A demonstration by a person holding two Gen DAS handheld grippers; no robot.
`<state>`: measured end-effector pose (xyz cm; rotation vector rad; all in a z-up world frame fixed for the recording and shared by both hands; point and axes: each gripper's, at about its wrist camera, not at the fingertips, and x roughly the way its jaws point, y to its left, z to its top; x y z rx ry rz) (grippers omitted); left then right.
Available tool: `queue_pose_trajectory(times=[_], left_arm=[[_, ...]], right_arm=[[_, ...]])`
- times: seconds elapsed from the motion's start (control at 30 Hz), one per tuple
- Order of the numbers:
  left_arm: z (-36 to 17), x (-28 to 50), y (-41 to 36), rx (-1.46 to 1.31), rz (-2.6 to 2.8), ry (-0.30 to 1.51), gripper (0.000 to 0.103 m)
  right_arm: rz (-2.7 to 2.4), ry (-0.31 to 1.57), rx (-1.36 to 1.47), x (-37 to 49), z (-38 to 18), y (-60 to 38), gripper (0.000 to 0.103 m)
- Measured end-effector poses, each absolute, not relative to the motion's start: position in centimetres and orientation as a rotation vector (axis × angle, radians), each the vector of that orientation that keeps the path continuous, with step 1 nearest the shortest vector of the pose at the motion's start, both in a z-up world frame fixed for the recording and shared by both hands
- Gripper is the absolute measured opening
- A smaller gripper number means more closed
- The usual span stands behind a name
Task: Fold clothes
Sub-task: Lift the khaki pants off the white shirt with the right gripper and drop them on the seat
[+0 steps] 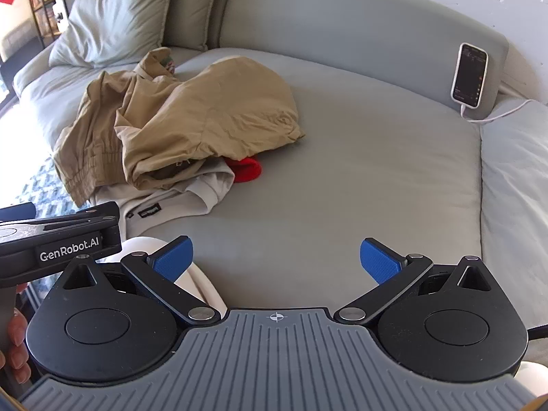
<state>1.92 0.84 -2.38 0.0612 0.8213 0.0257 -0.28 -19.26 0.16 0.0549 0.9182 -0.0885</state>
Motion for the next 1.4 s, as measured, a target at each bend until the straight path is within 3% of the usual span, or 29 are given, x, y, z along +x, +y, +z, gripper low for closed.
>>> queue_pose_trajectory(times=[0.53, 1.07, 1.13, 1.2, 1.27, 1.4], left_arm=[[-3.6, 3.7, 5.2, -0.047, 0.143, 0.842, 0.102], [-3.9, 4.2, 9.6, -0.149, 0.268, 0.833, 0.102], [-3.6, 4.0, 9.6, -0.141, 0.263, 0.826, 0.102], [-3.4, 3.8, 9.3, -0.125, 0.254, 0.820, 0.102], [-3.1, 3.7, 9.0, -0.110, 0.244, 0.815, 0.102], [-2.1, 3.1, 8.0, -0.073, 0.200, 0.784, 0.102]], right_arm=[[-0.047, 0.891, -0.015, 4.9, -0.5, -16.3, 0.103], [0.100, 0.824, 0.275, 10.9, -5.0, -14.4, 0.103], [0.113, 0.825, 0.277, 11.7, -5.4, -14.1, 0.083], [0.128, 0.804, 0.306, 12.1, -5.3, -14.1, 0.042], [0.150, 0.778, 0.328, 12.2, -4.8, -14.2, 0.016], [0.129, 0.572, 0.433, 10.4, -0.5, -16.8, 0.011]])
